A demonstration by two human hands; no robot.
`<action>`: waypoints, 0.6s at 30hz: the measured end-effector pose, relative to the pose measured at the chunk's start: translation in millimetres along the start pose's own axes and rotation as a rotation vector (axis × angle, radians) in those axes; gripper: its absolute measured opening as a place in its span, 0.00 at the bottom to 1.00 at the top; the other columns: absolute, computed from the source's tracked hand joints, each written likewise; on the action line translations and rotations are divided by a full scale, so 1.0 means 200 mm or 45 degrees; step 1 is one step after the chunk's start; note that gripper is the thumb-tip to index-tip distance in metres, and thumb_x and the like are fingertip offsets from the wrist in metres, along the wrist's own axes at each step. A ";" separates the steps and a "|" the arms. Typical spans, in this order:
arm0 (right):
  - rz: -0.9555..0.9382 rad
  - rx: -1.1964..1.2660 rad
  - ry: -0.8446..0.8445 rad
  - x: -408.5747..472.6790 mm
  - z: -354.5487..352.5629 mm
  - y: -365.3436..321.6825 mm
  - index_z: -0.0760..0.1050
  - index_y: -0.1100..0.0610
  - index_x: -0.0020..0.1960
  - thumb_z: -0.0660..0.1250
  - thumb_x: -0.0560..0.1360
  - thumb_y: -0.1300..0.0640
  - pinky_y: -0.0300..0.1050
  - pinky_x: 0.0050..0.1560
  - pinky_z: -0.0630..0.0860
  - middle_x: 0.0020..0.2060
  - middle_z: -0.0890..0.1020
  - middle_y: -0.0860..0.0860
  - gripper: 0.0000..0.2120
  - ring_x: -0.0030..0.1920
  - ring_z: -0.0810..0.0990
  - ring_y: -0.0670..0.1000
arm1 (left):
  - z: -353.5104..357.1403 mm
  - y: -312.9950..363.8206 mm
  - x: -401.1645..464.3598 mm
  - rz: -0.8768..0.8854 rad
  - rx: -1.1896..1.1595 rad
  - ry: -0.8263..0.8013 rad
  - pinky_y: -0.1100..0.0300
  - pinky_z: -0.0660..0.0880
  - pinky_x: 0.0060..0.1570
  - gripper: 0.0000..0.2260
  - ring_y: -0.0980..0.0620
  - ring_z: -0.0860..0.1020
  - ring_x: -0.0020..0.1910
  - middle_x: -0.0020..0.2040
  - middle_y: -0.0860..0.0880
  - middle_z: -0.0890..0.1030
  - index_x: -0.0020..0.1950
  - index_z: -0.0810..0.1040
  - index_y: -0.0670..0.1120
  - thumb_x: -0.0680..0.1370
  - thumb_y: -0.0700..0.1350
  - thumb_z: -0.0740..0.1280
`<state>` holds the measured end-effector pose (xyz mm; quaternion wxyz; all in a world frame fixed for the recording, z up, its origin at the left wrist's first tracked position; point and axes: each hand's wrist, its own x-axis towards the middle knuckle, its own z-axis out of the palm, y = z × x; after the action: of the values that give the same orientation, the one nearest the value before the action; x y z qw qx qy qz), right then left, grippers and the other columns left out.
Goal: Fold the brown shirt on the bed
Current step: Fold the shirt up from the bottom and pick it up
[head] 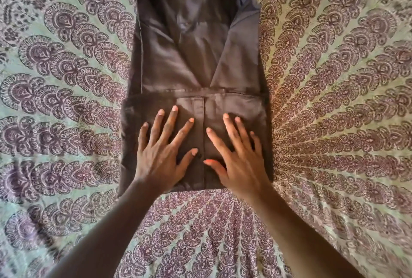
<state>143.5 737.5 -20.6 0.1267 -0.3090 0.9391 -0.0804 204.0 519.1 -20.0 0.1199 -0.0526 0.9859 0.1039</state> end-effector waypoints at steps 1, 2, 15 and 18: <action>0.018 -0.067 -0.032 0.01 0.03 0.06 0.56 0.38 0.82 0.53 0.81 0.30 0.67 0.74 0.60 0.84 0.49 0.50 0.32 0.83 0.50 0.57 | 0.02 0.00 0.02 -0.012 0.025 -0.006 0.34 0.56 0.77 0.33 0.43 0.51 0.85 0.86 0.51 0.49 0.84 0.56 0.62 0.80 0.70 0.55; 0.055 -0.120 -0.035 0.02 0.04 0.13 0.54 0.36 0.82 0.52 0.80 0.28 0.68 0.75 0.58 0.84 0.48 0.49 0.32 0.84 0.49 0.57 | 0.04 -0.01 0.03 -0.032 0.049 -0.008 0.32 0.54 0.77 0.34 0.42 0.49 0.85 0.86 0.52 0.48 0.83 0.55 0.64 0.79 0.71 0.55; -0.233 -0.205 0.000 0.07 0.06 0.24 0.53 0.40 0.83 0.52 0.80 0.28 0.66 0.78 0.55 0.84 0.48 0.52 0.34 0.84 0.48 0.56 | 0.10 -0.01 0.05 -0.127 0.101 0.089 0.27 0.55 0.74 0.37 0.33 0.47 0.83 0.86 0.51 0.46 0.83 0.54 0.66 0.76 0.75 0.55; 0.141 -0.199 0.076 0.12 0.04 0.29 0.51 0.41 0.83 0.50 0.80 0.27 0.67 0.78 0.54 0.84 0.48 0.52 0.36 0.84 0.48 0.57 | 0.09 -0.02 0.05 -0.124 0.094 0.093 0.27 0.55 0.73 0.36 0.33 0.47 0.83 0.86 0.51 0.46 0.83 0.54 0.66 0.76 0.75 0.54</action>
<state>93.8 768.5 -46.0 0.0785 -0.2629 0.9616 -0.0090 198.5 517.8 -40.7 0.0905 -0.0998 0.9891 0.0593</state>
